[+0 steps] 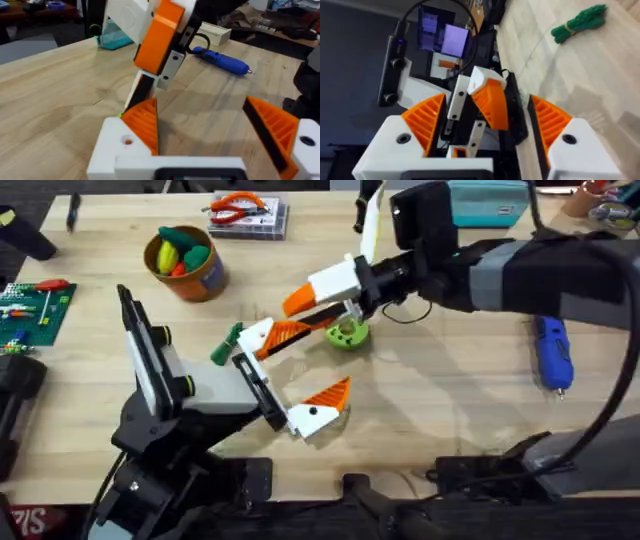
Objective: Pick up the gripper from the table and insert it into the empty holder that is missing its gripper. Then pick up a screw, insert it into the mounting hole, and use the screwdriver to tighten it. Finally, clean up the table by picking up the vegetable and placing it into the bucket.
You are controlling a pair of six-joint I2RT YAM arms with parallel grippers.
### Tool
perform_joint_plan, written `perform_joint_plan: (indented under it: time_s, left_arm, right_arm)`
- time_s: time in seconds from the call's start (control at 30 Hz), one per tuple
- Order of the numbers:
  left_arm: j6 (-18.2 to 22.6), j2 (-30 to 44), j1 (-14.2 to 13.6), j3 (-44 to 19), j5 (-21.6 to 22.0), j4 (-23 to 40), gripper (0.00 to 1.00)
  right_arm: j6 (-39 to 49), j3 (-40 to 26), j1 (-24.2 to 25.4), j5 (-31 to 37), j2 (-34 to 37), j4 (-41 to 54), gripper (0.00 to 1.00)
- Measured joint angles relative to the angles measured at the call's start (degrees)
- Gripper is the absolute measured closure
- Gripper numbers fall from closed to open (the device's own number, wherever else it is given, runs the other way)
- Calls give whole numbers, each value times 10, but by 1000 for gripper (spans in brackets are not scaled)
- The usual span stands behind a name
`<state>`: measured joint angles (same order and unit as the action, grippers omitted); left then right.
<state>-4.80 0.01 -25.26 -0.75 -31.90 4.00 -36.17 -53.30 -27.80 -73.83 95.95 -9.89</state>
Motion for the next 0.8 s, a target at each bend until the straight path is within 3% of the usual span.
perform_joint_plan:
  time_s: [0.4, 0.63, 0.8]
  left_arm:
    - [0, 0, 0, 0, 0, 0, 13]
    - [0, 0, 0, 0, 0, 0, 13]
    - [0, 0, 0, 0, 0, 0, 13]
  right_arm:
    - [-19, 0, -12, -10, 13, 0, 342]
    - [-20, 0, -8, -23, 22, -1, 377]
    - [-20, 0, -8, -27, 22, 0, 534]
